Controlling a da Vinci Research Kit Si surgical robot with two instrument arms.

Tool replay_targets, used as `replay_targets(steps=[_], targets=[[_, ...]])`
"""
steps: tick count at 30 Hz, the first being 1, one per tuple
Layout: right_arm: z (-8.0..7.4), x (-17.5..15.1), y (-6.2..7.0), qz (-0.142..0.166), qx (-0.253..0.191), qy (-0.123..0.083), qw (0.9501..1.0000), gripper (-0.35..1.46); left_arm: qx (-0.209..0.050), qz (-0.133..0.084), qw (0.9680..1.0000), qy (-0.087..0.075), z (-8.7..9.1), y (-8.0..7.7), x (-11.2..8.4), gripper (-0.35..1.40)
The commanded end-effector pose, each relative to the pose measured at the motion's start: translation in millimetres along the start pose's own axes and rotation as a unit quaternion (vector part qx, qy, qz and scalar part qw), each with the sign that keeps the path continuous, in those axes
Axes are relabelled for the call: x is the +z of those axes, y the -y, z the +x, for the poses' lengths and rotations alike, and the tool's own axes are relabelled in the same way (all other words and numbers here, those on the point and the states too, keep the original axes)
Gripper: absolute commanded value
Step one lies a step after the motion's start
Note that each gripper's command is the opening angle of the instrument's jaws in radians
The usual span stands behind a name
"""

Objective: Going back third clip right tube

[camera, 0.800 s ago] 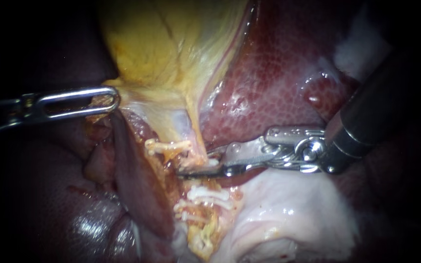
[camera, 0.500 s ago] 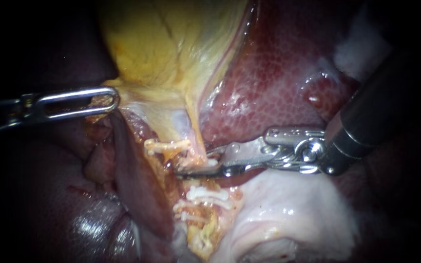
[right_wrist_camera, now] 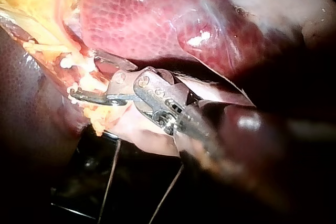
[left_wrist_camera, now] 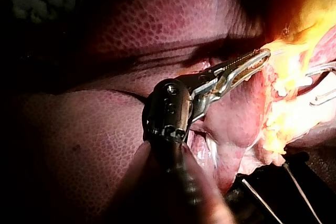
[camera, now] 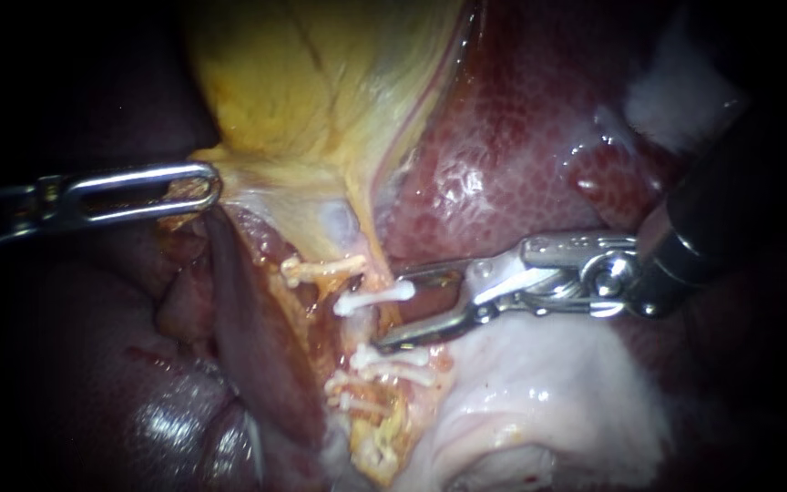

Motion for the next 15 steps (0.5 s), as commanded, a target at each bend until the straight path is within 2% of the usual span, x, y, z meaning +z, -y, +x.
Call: replay_targets(steps=[1, 7, 10, 13, 15], targets=[[0.4, -1.0, 0.3, -0.002, -0.005, -0.001, 1.0000, 0.60, 0.000, 0.000, 1.0000, 0.000, 0.0, 0.0, 0.0, -0.35], [3.5, -7.2, 2.8, -0.006, -0.031, -0.025, 0.9992, 0.60, 0.001, 0.000, 1.0000, 0.000, 0.2, 0.0, 0.1, -0.35], [4.8, -9.1, 4.1, -0.009, -0.040, -0.035, 0.9985, 0.60, 0.002, -0.001, 1.0000, 0.001, 0.6, -0.1, 0.4, -0.35], [5.5, -10.0, 5.0, -0.012, -0.046, -0.039, 0.9981, 0.60, 0.004, -0.006, 1.0000, 0.004, 1.5, 0.0, 1.2, -0.35], [5.6, -10.1, 5.2, -0.011, -0.049, -0.040, 0.9979, 0.60, 0.007, -0.001, 1.0000, 0.003, 2.5, 0.0, 2.3, -0.35]])
